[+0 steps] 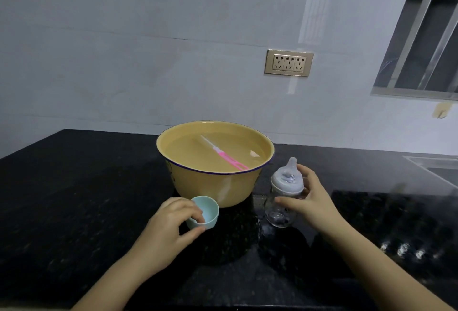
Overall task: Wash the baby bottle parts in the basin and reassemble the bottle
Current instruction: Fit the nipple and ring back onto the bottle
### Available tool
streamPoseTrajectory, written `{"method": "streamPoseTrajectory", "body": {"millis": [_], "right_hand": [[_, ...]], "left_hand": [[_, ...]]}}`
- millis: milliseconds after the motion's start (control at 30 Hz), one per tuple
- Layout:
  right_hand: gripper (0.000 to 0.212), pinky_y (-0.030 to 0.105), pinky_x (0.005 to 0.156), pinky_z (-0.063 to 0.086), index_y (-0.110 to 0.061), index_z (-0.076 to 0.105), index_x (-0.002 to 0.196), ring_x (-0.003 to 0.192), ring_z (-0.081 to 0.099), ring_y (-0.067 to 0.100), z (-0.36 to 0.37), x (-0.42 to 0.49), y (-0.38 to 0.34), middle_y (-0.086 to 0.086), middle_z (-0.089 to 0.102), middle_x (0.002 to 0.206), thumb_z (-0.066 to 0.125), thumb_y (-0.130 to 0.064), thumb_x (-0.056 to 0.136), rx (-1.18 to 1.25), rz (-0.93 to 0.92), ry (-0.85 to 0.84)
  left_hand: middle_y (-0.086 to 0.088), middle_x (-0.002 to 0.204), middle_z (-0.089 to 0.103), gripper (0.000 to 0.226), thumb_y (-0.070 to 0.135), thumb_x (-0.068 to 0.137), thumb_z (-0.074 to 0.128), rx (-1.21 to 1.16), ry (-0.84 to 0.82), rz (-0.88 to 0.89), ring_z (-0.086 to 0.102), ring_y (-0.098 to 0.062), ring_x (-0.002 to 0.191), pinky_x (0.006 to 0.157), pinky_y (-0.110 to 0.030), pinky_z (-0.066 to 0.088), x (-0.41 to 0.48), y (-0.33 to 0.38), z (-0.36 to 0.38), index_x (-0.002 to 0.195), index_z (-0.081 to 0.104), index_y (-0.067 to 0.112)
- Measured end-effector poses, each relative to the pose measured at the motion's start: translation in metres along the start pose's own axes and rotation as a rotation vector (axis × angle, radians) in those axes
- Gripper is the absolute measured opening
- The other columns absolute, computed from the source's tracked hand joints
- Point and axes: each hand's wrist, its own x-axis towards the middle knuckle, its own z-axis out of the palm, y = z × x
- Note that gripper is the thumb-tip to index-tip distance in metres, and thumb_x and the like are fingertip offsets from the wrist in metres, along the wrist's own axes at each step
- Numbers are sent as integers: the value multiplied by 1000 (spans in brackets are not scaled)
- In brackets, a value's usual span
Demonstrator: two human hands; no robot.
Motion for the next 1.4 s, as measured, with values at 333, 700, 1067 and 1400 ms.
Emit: {"method": "streamPoseTrajectory", "body": {"millis": [333,700,1067,1400], "right_hand": [[81,17,75,52,-37,45,121,93,65,3,35,-24,-23,-6,62,114,82,7,64,85,-36,-232],[84,17,78,49,-37,42,126,100,63,3,62,-33,-32,-17,62,113,84,-3,62,127,-39,-329],[30,20,82,50,-41,69,105,96,62,6,51,-28,-59,-8,66,102,75,-36,76,52,-190,-54],[12,25,74,54,-29,75,86,83,66,18,61,-29,-62,2,71,93,72,-18,80,220,-133,-5]], "left_hand": [[31,111,53,19,19,70,81,47,39,-15,45,9,111,89,-6,38,-5,-9,-9,84,72,28],[25,99,63,21,52,71,62,-31,67,-28,49,6,110,93,-4,32,-6,-3,-15,91,60,50],[27,116,54,42,60,64,65,-155,132,-37,49,7,107,87,-3,34,8,51,-13,102,57,44],[28,110,59,62,65,61,66,-151,31,-58,52,3,109,92,-17,42,33,66,5,116,56,39]]}}
